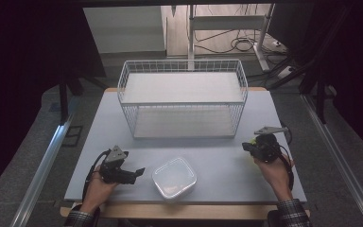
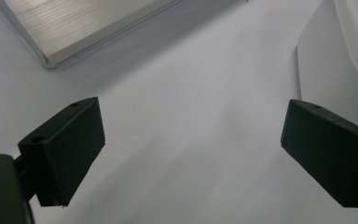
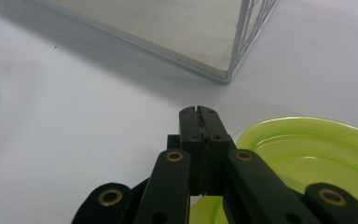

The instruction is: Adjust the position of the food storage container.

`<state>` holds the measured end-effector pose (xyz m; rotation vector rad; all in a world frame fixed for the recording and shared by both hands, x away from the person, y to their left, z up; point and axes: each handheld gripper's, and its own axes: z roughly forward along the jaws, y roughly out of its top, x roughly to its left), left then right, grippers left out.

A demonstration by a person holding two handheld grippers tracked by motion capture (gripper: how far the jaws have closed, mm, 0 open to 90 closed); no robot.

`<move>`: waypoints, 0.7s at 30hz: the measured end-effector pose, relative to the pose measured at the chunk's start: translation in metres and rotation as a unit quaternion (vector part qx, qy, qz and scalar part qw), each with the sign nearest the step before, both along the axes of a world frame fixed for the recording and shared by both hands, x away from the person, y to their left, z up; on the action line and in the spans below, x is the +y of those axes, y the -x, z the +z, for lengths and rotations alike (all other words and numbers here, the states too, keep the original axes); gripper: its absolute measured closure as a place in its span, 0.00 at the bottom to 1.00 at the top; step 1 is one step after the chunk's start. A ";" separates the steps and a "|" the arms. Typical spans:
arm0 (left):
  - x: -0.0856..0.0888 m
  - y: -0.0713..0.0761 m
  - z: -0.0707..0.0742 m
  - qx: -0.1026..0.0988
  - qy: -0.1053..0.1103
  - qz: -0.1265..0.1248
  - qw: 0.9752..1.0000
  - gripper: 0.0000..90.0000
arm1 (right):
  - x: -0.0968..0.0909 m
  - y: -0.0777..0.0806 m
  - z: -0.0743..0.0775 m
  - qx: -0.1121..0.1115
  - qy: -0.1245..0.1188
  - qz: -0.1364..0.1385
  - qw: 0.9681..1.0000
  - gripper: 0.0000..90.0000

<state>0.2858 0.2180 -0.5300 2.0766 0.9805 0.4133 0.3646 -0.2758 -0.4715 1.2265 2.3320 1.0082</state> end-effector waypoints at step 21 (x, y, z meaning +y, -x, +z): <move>-0.027 0.053 0.018 0.024 -0.019 -0.070 0.997 0.73 | 0.044 0.025 0.001 0.001 -0.041 0.140 0.989 1.00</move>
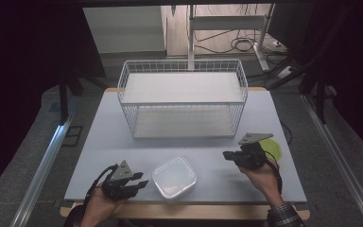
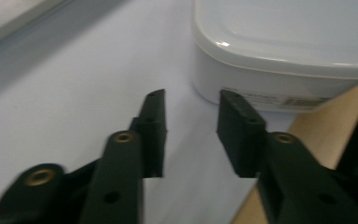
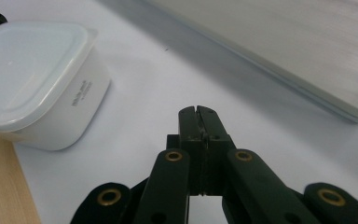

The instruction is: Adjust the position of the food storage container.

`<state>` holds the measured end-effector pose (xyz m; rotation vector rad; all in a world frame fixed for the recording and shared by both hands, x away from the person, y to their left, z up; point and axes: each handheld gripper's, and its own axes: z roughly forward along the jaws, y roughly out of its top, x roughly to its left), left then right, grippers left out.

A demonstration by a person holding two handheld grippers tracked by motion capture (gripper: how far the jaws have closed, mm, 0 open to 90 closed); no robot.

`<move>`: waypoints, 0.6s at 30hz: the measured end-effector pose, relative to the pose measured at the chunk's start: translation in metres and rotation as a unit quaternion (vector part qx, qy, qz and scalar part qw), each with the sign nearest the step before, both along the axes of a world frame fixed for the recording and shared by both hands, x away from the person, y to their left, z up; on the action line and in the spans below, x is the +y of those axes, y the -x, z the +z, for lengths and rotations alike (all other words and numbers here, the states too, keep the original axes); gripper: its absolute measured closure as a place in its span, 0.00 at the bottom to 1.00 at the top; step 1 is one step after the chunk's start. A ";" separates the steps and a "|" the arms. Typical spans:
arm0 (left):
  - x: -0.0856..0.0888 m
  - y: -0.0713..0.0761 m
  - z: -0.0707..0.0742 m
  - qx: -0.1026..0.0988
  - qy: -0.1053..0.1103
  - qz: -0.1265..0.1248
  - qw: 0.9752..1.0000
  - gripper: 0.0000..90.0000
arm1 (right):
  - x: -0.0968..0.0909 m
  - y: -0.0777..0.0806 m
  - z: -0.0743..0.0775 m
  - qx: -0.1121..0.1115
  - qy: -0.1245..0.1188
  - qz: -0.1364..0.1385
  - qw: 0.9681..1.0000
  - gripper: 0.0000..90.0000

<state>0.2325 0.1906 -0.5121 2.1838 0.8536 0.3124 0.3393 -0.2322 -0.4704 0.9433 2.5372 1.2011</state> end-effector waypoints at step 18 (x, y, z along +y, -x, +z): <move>-0.026 0.005 -0.005 0.053 0.031 -0.030 0.998 0.98 | 0.049 0.033 -0.013 0.049 0.011 0.053 0.997 0.99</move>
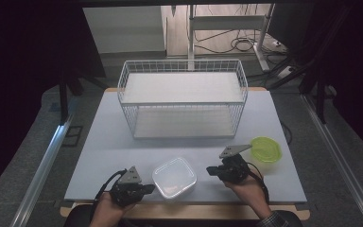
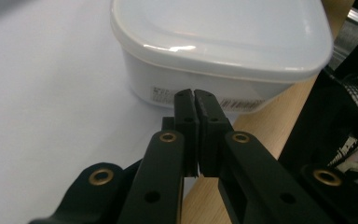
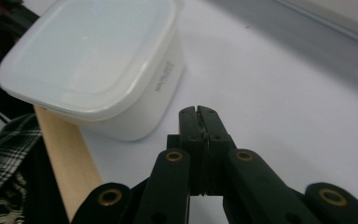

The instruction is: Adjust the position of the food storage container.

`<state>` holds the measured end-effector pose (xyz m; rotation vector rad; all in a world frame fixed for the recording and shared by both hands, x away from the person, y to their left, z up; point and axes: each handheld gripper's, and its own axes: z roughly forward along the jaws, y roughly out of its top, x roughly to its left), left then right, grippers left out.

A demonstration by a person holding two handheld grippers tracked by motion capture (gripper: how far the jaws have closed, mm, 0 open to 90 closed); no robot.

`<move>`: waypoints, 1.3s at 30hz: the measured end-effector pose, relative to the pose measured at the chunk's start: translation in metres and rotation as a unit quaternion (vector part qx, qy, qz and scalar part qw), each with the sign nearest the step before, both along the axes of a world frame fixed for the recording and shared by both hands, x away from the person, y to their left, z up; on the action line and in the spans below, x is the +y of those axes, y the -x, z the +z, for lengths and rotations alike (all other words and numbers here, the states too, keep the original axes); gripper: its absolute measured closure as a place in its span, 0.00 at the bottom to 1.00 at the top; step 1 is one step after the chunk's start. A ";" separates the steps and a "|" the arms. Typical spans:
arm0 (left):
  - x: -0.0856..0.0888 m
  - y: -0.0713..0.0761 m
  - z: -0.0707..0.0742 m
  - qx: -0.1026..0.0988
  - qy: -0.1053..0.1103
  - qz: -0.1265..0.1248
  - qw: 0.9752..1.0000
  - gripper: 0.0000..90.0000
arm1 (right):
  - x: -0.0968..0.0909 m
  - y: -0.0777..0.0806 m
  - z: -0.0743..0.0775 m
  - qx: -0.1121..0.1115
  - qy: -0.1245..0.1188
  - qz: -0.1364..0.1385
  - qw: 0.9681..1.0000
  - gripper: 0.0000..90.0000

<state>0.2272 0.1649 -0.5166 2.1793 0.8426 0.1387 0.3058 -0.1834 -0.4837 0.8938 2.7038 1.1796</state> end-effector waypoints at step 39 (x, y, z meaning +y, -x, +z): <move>-0.026 -0.063 -0.002 0.001 0.008 0.043 0.999 0.97 | 0.015 -0.006 -0.010 0.014 0.019 -0.041 0.999 1.00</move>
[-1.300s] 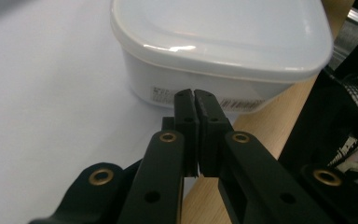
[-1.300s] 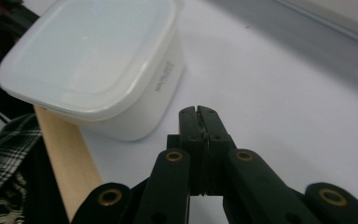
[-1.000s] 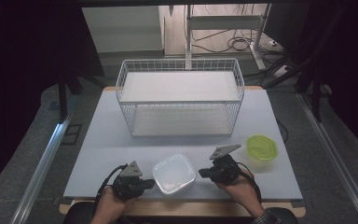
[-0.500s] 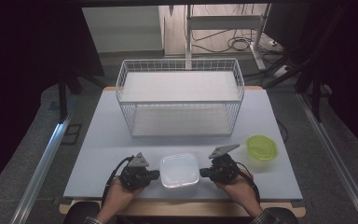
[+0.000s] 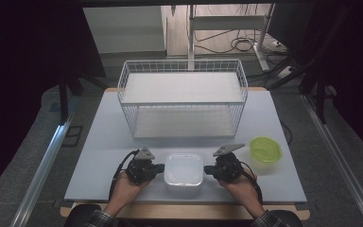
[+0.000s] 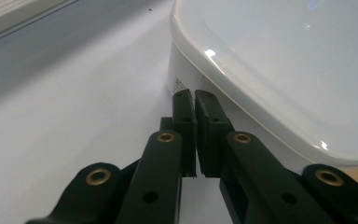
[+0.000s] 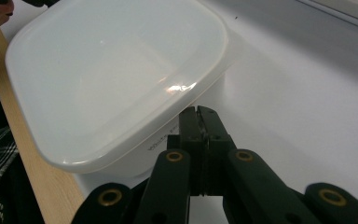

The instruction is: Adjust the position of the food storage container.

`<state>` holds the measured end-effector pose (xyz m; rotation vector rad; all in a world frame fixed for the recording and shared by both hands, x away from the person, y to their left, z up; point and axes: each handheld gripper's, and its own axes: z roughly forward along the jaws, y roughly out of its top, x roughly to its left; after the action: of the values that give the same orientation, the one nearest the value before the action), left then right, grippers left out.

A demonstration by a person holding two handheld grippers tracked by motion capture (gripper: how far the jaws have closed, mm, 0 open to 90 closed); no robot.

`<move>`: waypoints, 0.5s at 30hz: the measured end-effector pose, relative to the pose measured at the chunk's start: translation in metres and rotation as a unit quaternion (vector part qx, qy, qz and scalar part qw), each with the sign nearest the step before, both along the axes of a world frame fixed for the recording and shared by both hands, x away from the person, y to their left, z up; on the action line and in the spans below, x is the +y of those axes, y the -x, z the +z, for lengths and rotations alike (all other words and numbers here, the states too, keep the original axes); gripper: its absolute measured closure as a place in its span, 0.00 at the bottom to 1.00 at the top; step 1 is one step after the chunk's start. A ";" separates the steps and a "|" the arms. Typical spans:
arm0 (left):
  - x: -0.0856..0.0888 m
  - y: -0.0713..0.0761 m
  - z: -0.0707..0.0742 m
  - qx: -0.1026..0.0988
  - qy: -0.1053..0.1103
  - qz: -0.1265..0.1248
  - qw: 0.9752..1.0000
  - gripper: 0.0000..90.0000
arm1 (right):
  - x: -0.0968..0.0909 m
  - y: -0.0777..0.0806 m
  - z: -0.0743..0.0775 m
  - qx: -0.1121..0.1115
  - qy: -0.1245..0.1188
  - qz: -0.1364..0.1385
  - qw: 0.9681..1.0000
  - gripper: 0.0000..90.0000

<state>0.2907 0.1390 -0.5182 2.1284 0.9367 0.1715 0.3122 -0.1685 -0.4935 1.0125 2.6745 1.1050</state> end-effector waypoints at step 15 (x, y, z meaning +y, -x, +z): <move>0.022 0.015 0.006 -0.049 -0.009 0.011 0.999 0.49 | -0.019 -0.001 0.009 -0.046 -0.017 -0.005 0.999 0.73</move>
<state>0.2758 0.1612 -0.5125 2.1068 0.9040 0.2937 0.3133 -0.1870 -0.4847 0.9550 2.5835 1.1697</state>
